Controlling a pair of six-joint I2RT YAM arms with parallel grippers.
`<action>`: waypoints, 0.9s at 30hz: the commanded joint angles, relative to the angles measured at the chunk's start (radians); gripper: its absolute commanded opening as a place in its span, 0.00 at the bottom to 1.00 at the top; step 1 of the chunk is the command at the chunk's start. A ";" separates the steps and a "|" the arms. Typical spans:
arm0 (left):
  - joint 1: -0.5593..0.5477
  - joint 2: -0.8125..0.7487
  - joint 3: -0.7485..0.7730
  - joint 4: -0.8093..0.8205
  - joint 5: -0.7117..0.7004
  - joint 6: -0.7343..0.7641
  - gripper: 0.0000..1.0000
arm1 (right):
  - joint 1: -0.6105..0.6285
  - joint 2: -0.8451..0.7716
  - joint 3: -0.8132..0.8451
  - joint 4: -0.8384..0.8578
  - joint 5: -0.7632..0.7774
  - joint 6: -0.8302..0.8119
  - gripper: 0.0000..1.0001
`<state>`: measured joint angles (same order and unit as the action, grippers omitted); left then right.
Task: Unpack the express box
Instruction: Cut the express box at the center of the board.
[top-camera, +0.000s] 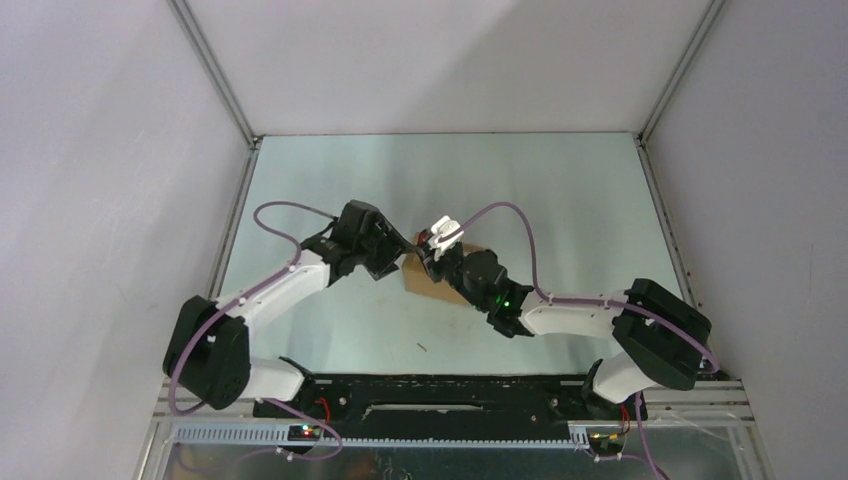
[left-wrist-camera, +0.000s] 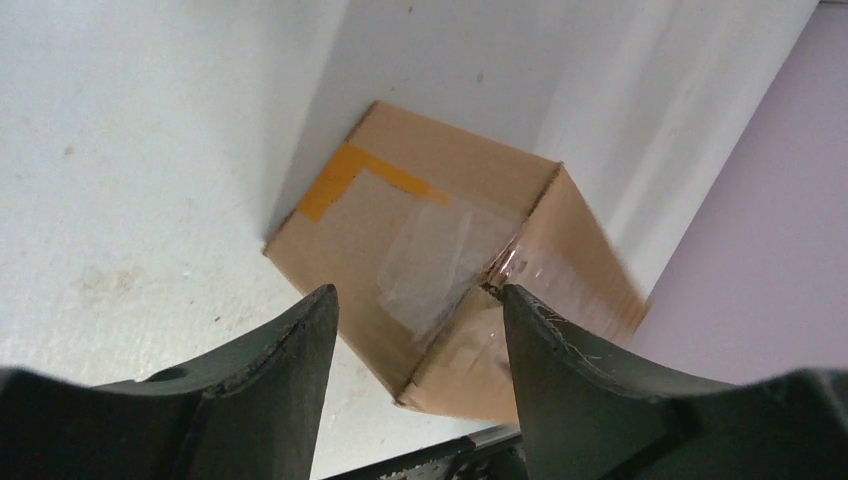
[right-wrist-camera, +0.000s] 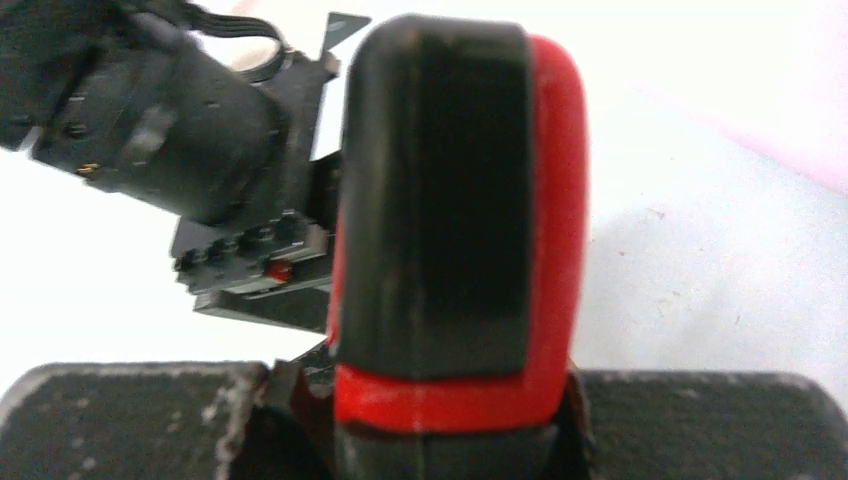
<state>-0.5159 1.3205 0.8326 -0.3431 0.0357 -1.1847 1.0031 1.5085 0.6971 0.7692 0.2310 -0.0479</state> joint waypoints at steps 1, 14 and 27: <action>0.022 0.073 0.115 -0.019 0.010 0.080 0.65 | 0.056 0.008 0.057 -0.032 0.151 0.099 0.00; 0.020 0.073 0.184 -0.022 0.093 0.142 0.72 | 0.005 -0.054 0.102 -0.137 0.129 0.117 0.00; 0.022 -0.105 -0.071 0.122 0.191 0.086 0.85 | -0.071 -0.086 0.084 -0.102 -0.119 0.015 0.00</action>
<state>-0.4915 1.2499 0.8478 -0.2600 0.1623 -1.0859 0.9569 1.4662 0.7593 0.5949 0.1967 0.0296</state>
